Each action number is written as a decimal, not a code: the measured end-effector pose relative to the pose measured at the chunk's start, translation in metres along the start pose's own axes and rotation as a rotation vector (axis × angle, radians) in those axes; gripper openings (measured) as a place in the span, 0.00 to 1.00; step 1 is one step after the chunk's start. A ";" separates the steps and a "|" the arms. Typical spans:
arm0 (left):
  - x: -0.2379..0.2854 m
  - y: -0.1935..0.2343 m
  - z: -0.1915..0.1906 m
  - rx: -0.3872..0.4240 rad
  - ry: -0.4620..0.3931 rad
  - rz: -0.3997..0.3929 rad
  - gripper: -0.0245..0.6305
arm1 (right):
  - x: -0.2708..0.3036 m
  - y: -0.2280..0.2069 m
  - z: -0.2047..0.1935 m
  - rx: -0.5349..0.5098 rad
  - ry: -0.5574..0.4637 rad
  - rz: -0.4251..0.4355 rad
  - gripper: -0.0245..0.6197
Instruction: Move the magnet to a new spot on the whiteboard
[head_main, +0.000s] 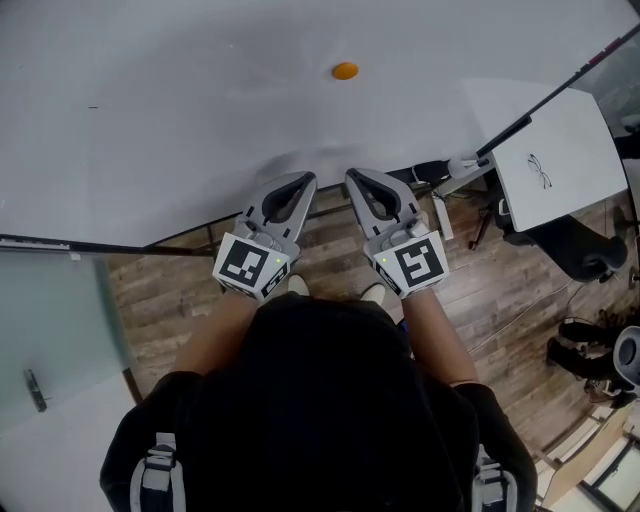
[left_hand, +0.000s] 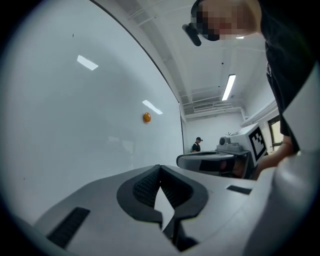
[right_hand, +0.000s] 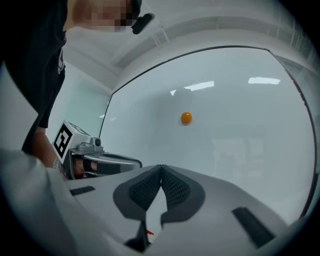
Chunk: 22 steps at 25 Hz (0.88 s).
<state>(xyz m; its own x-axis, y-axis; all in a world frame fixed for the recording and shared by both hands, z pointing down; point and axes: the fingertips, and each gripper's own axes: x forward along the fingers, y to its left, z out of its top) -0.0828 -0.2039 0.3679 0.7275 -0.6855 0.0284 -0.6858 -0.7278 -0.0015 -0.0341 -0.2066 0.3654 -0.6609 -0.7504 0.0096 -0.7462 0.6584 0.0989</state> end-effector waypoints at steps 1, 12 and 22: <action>0.003 0.001 0.003 -0.003 -0.009 0.020 0.04 | 0.000 -0.005 0.003 -0.016 -0.001 0.000 0.04; 0.017 0.017 0.039 0.052 -0.068 0.181 0.04 | 0.017 -0.041 0.052 -0.112 -0.073 -0.046 0.04; 0.017 0.032 0.052 0.082 -0.076 0.198 0.04 | 0.045 -0.058 0.105 -0.224 -0.164 -0.166 0.16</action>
<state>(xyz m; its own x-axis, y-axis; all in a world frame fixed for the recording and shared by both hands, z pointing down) -0.0911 -0.2404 0.3163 0.5801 -0.8126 -0.0559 -0.8138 -0.5755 -0.0806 -0.0295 -0.2726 0.2551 -0.5496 -0.8150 -0.1835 -0.8204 0.4851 0.3026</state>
